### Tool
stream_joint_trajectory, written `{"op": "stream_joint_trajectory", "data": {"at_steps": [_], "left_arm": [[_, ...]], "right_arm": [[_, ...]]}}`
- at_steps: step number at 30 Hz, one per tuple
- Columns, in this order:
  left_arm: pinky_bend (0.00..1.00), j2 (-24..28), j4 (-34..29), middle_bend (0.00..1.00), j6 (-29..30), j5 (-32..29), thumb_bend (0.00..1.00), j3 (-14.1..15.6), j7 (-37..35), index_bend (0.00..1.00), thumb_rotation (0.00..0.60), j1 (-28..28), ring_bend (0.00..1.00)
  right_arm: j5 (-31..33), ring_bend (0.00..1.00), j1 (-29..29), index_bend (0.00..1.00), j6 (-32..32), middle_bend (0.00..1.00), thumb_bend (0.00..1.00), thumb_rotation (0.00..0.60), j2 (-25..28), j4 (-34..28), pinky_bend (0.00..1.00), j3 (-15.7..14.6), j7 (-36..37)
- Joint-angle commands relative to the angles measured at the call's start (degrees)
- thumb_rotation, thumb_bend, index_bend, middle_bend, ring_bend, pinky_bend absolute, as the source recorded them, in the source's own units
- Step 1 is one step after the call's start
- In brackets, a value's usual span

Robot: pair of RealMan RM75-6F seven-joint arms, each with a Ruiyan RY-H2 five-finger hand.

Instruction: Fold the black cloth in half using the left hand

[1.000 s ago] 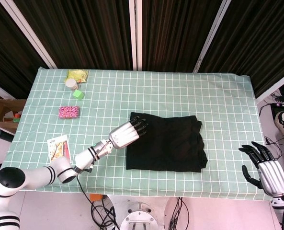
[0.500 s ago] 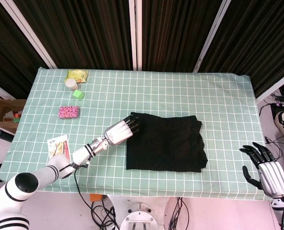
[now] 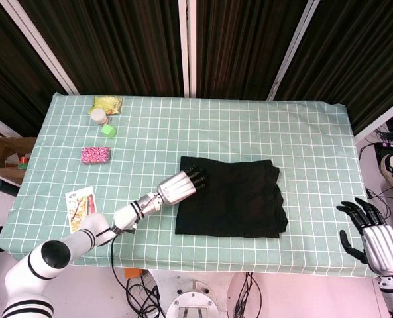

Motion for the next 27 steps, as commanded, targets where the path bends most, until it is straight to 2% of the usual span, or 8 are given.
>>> {"op": "stream_joint_trajectory", "data": {"at_steps": [1, 6, 8, 12, 16, 22, 27], "left_arm": [[0.17, -1.19, 0.84, 0.13, 0.73, -0.52, 0.03, -0.49, -4.33, 0.24, 0.600, -0.08, 0.09], [0.17, -1.87, 1.40, 0.14, 0.95, -0.72, 0.03, -0.21, -9.64, 0.31, 0.600, 0.07, 0.09], [0.17, -1.94, 1.21, 0.14, 1.37, -0.80, 0.11, -0.24, -11.53, 0.35, 0.600, 0.15, 0.09], [0.17, -1.27, 0.69, 0.16, 2.50, -0.40, 0.39, 0.25, -13.03, 0.45, 0.600, 0.53, 0.09], [0.17, -0.37, -0.88, 0.18, 3.53, -0.66, 0.54, 0.43, -12.60, 0.53, 0.600, 1.70, 0.09], [0.17, 1.50, -5.48, 0.19, 6.22, -1.19, 0.63, 0.75, -10.40, 0.58, 0.600, 4.72, 0.09], [0.17, 4.84, -11.13, 0.20, 10.92, -1.38, 0.64, 0.28, -6.13, 0.59, 0.600, 7.74, 0.09]], "right_arm": [[0.10, 0.09, -0.14, 0.27, 0.09, 0.22, 0.48, 0.600, 0.03, 0.08, 0.18, 0.02, 0.07], [0.14, 0.09, -0.08, 0.27, -0.19, 0.22, 0.48, 0.600, -0.12, 0.15, 0.18, 0.09, 0.12], [0.09, 0.09, -0.01, 0.27, -0.33, 0.22, 0.48, 0.600, -0.19, 0.15, 0.18, 0.12, 0.01], [-0.02, 0.09, 0.11, 0.28, -0.44, 0.22, 0.48, 0.600, -0.14, 0.13, 0.18, 0.21, -0.09], [-0.13, 0.09, 0.14, 0.29, -0.39, 0.22, 0.48, 0.600, -0.17, 0.25, 0.18, 0.27, 0.18], [-0.64, 0.09, 0.19, 0.30, -0.13, 0.22, 0.48, 0.600, -0.37, 0.78, 0.18, 0.25, 0.66], [-1.51, 0.09, 0.44, 0.31, 0.29, 0.21, 0.48, 0.600, -0.43, 1.10, 0.18, 0.30, 1.03]]}}
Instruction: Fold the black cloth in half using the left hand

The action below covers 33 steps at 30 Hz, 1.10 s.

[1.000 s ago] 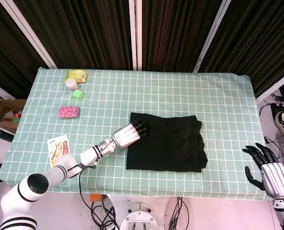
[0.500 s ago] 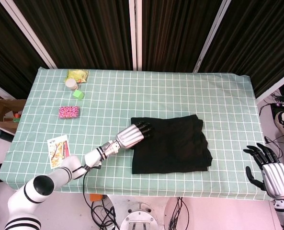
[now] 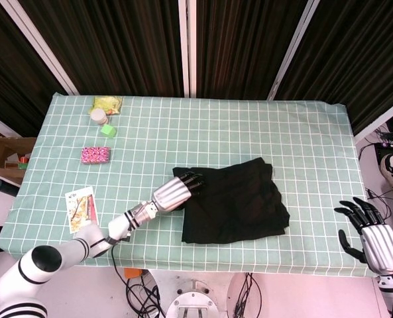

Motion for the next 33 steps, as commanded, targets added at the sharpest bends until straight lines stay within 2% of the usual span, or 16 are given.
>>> {"op": "stream_joint_trajectory", "data": {"at_steps": [1, 9, 19, 26, 33], "left_arm": [[0.17, 3.28, -4.55, 0.20, 3.25, -0.44, 0.64, -0.31, 3.49, 0.59, 0.600, 2.67, 0.09], [0.17, 15.20, -15.45, 0.20, 7.42, -3.15, 0.63, 1.14, 11.74, 0.58, 0.600, 10.40, 0.09], [0.17, 29.86, -23.14, 0.20, 8.70, -6.55, 0.63, 3.13, 18.18, 0.58, 0.600, 17.85, 0.09], [0.18, 38.45, -33.17, 0.20, 5.74, -4.64, 0.63, 2.34, 26.36, 0.58, 0.600, 15.95, 0.09], [0.18, 45.71, -46.90, 0.20, -3.44, -6.03, 0.64, -1.93, 35.52, 0.57, 0.600, 9.75, 0.09]], "right_arm": [[-0.46, 0.09, 0.10, 0.31, 0.35, 0.21, 0.48, 0.600, -0.01, 0.18, 0.18, 0.03, 0.20], [-1.36, 0.09, 0.32, 0.31, 1.09, 0.21, 0.48, 0.600, -0.55, 1.41, 0.18, 0.05, 1.63], [-2.77, 0.09, 0.45, 0.31, 1.99, 0.20, 0.48, 0.600, -1.77, 2.00, 0.18, -0.20, 1.48], [-2.62, 0.09, -0.22, 0.31, 2.80, 0.19, 0.48, 0.600, -2.64, 2.97, 0.18, -0.54, 1.98], [-1.96, 0.09, -0.90, 0.31, 3.85, 0.19, 0.48, 0.600, -3.01, 4.14, 0.18, -0.46, 3.27]]}}
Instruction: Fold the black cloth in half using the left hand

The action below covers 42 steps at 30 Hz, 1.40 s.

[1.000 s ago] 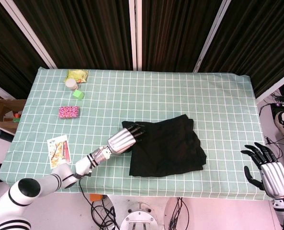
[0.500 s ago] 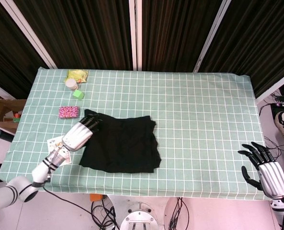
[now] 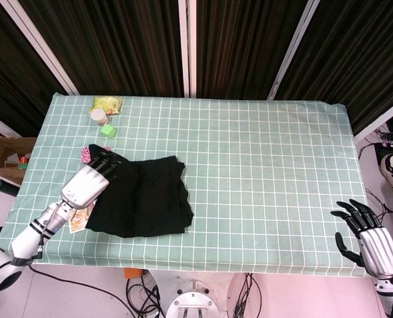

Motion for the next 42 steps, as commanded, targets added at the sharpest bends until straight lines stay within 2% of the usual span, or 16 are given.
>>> {"op": "stream_joint_trajectory", "data": {"at_steps": [1, 8, 12, 17, 24, 30, 36, 42], "left_arm": [[0.18, 4.54, -7.85, 0.20, -7.21, -2.02, 0.64, -3.56, 6.44, 0.57, 0.600, -4.68, 0.09], [0.18, 4.93, -14.81, 0.20, -18.71, -10.81, 0.64, -8.71, 12.50, 0.57, 0.600, -11.12, 0.09], [0.18, 2.15, -14.87, 0.20, -25.03, -17.75, 0.64, -10.89, 16.69, 0.57, 0.600, -15.26, 0.09], [0.18, -1.76, -12.92, 0.20, -30.19, -26.97, 0.64, -11.39, 23.35, 0.57, 0.600, -20.11, 0.09], [0.18, -8.00, -11.61, 0.20, -29.73, -40.51, 0.64, -10.13, 34.68, 0.57, 0.600, -27.21, 0.09], [0.18, -14.61, -8.82, 0.20, -26.98, -52.38, 0.64, -9.08, 39.71, 0.57, 0.600, -32.60, 0.09], [0.18, -20.03, -4.72, 0.20, -24.41, -57.05, 0.64, -5.99, 43.68, 0.57, 0.600, -35.67, 0.09], [0.18, -22.47, -3.19, 0.20, -20.92, -58.62, 0.64, -2.75, 47.50, 0.57, 0.600, -36.69, 0.09]], "right_arm": [[0.23, 0.09, -0.20, 0.31, 0.27, 0.19, 0.48, 0.600, -0.10, 0.41, 0.18, 0.03, 0.50], [0.95, 0.09, -0.36, 0.31, 0.47, 0.19, 0.48, 0.600, -0.33, 1.48, 0.18, 0.29, 1.90], [1.12, 0.09, -0.21, 0.31, 0.14, 0.19, 0.48, 0.600, -0.44, 1.80, 0.18, 0.34, 2.16], [1.61, 0.09, -0.22, 0.31, -0.17, 0.19, 0.48, 0.600, -0.47, 1.98, 0.17, 0.42, 2.35], [2.23, 0.09, -0.18, 0.31, -0.53, 0.19, 0.48, 0.600, -0.46, 1.99, 0.16, 0.63, 2.60], [2.62, 0.09, -0.16, 0.31, -0.90, 0.19, 0.48, 0.600, -0.73, 2.34, 0.16, 0.68, 2.83], [3.12, 0.09, -0.54, 0.31, -0.72, 0.19, 0.48, 0.600, -0.63, 2.76, 0.16, 0.67, 3.40], [3.33, 0.09, -0.85, 0.31, -0.49, 0.19, 0.48, 0.600, -0.78, 3.23, 0.16, 0.65, 3.85]]}}
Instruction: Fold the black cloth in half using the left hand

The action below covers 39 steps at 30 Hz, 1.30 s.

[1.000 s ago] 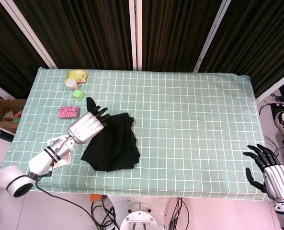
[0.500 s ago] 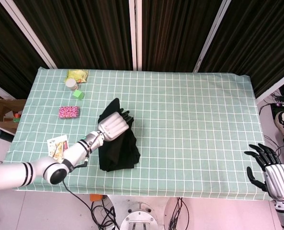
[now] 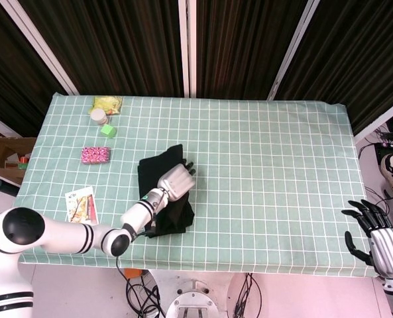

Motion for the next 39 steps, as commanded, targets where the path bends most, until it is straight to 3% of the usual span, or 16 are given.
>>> {"op": "stream_joint_trajectory", "data": {"at_steps": [1, 11, 15, 17, 22, 25, 29, 34, 39], "left_arm": [[0.18, -0.78, 0.30, 0.20, 1.69, -1.40, 0.64, 1.14, 1.51, 0.57, 0.600, -0.60, 0.09], [0.18, 4.00, -7.82, 0.20, 6.87, -3.19, 0.64, 3.43, 3.69, 0.57, 0.600, -0.48, 0.09], [0.18, 3.10, -7.88, 0.19, 6.22, -3.79, 0.63, 4.01, 2.82, 0.56, 0.600, -0.10, 0.09], [0.18, 1.84, -6.48, 0.18, 5.91, -3.54, 0.56, 3.68, 1.75, 0.51, 0.600, 0.19, 0.09], [0.18, -0.55, -3.34, 0.13, 6.05, -2.83, 0.10, 1.56, -4.25, 0.18, 0.600, 2.51, 0.07], [0.18, 1.00, -5.22, 0.12, 6.26, -0.43, 0.01, -0.73, -10.04, 0.13, 0.600, 4.43, 0.07], [0.19, 6.15, -11.46, 0.12, 8.95, 7.50, 0.00, -3.21, -19.07, 0.12, 0.600, 8.49, 0.07], [0.19, 13.62, -18.05, 0.14, 14.17, 17.33, 0.00, -3.50, -27.32, 0.12, 0.600, 14.44, 0.08], [0.19, 13.99, -14.59, 0.15, 15.03, 20.74, 0.00, -2.81, -31.69, 0.15, 0.600, 18.01, 0.08]], "right_arm": [[-0.02, 0.09, -0.02, 0.32, 0.02, 0.19, 0.48, 0.600, -0.09, 0.08, 0.16, 0.01, 0.01], [-0.49, 0.09, -0.15, 0.32, 0.46, 0.19, 0.48, 0.600, -0.08, -0.43, 0.16, 0.03, -0.56], [-0.58, 0.09, -0.07, 0.32, 0.24, 0.19, 0.48, 0.600, -0.34, -0.47, 0.16, -0.01, -0.75], [-0.72, 0.09, 0.00, 0.32, 0.18, 0.19, 0.48, 0.600, -0.44, -0.49, 0.16, -0.02, -0.97], [-0.79, 0.09, -0.29, 0.32, 0.90, 0.19, 0.48, 0.600, -0.12, -0.88, 0.16, 0.11, -1.25], [-0.60, 0.09, -0.45, 0.32, 1.22, 0.19, 0.48, 0.600, -0.01, -1.01, 0.16, 0.30, -1.19], [-0.69, 0.09, -0.30, 0.32, 1.18, 0.19, 0.48, 0.600, -0.15, -0.90, 0.16, 0.43, -1.04], [-0.91, 0.09, 0.06, 0.32, 0.98, 0.19, 0.47, 0.600, -0.35, -0.62, 0.16, 0.57, -0.63], [-0.79, 0.09, 0.09, 0.32, 0.97, 0.19, 0.47, 0.600, -0.72, -0.11, 0.16, 0.63, -0.21]]}}
